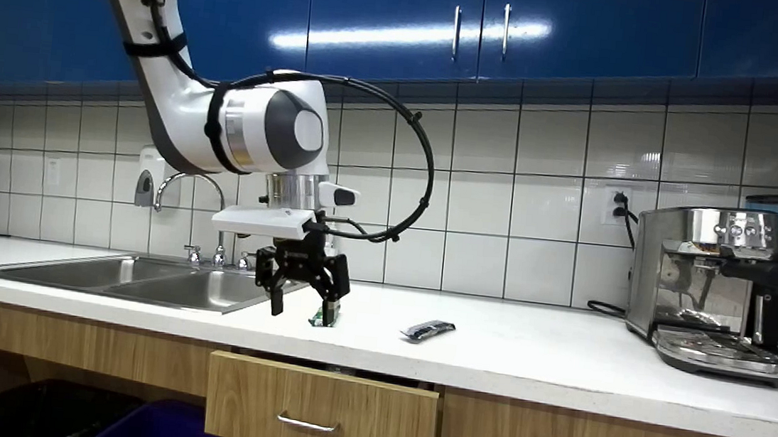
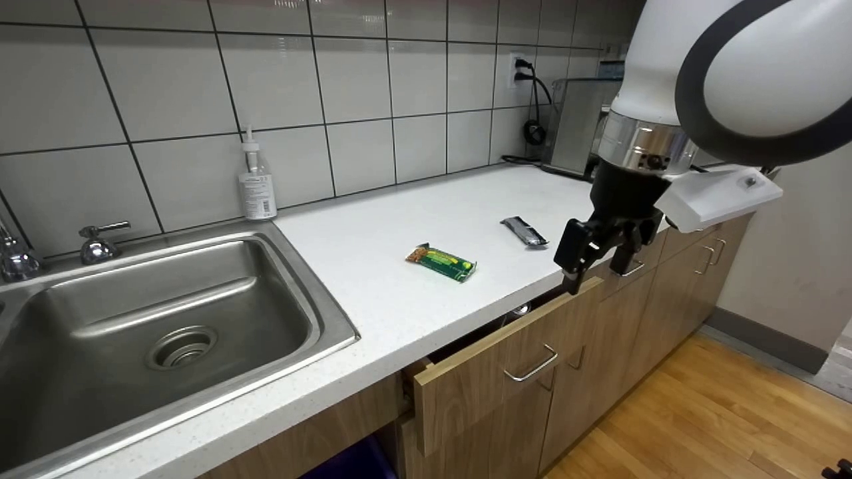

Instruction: Open the drawer, then place the can inside, and then close the drawer

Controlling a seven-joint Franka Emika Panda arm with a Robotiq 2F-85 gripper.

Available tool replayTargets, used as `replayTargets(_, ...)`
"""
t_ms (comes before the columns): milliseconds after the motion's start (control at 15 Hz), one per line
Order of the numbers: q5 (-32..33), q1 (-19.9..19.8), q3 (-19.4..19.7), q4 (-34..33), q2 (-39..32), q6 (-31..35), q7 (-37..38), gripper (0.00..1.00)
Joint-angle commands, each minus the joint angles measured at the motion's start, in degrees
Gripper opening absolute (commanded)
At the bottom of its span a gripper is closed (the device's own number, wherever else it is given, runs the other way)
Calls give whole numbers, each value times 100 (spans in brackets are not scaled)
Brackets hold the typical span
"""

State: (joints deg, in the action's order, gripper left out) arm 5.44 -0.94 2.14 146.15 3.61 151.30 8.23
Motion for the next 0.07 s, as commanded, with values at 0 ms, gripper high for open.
replayTargets(0, -14, -45, -43, -3, 5, -16, -17, 100)
